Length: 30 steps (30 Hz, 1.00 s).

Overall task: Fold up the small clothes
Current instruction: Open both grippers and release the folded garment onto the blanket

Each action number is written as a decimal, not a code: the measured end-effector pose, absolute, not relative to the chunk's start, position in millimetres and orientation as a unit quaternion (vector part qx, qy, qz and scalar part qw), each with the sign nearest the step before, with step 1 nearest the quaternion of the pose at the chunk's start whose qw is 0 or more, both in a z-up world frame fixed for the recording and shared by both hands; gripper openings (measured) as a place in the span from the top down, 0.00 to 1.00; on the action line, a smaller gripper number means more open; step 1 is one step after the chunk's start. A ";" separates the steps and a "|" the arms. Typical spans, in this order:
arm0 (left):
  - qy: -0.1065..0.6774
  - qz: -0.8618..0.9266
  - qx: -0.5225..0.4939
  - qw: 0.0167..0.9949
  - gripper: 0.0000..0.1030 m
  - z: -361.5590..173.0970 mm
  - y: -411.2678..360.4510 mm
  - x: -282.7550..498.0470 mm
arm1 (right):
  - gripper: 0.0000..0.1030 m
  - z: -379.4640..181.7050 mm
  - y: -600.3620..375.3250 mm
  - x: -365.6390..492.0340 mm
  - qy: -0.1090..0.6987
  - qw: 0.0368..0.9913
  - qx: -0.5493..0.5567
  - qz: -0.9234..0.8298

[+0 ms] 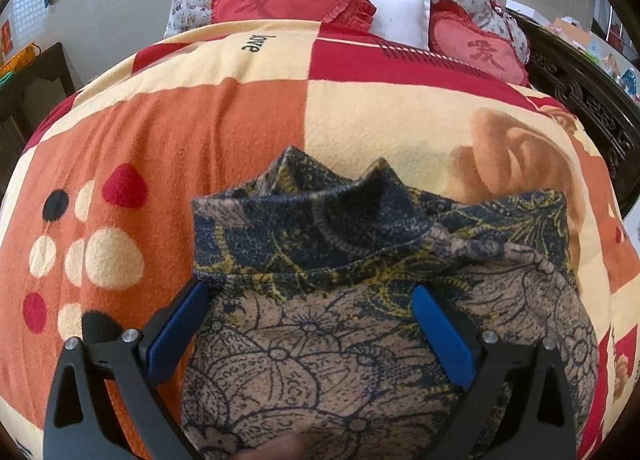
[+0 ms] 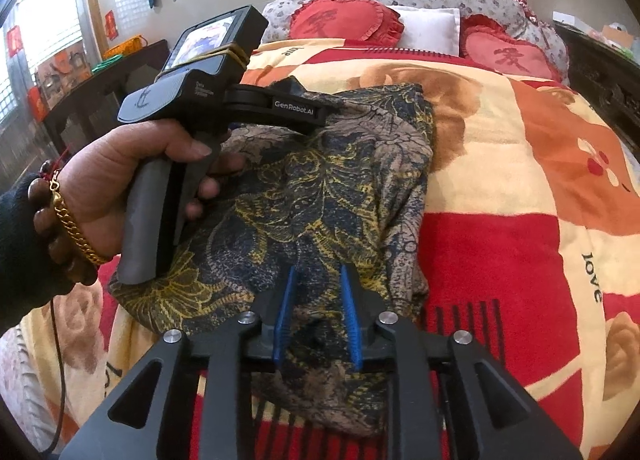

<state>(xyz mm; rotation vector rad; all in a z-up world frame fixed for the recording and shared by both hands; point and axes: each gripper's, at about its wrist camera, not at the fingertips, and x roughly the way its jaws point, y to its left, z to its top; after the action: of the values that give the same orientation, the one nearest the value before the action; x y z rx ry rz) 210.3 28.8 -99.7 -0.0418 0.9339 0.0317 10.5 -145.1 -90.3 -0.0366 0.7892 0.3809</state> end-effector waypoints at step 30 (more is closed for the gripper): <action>0.465 0.020 -0.009 0.885 0.00 -91.8 28.4 207.6 | 0.67 -95.8 -124.4 1.4 0.356 0.918 -0.107 0.140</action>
<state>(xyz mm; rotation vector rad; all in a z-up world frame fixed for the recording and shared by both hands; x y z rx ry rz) 207.6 28.4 -91.8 -0.0178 0.9678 0.0413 1.4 -124.4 -95.8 -0.2193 0.7328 0.2886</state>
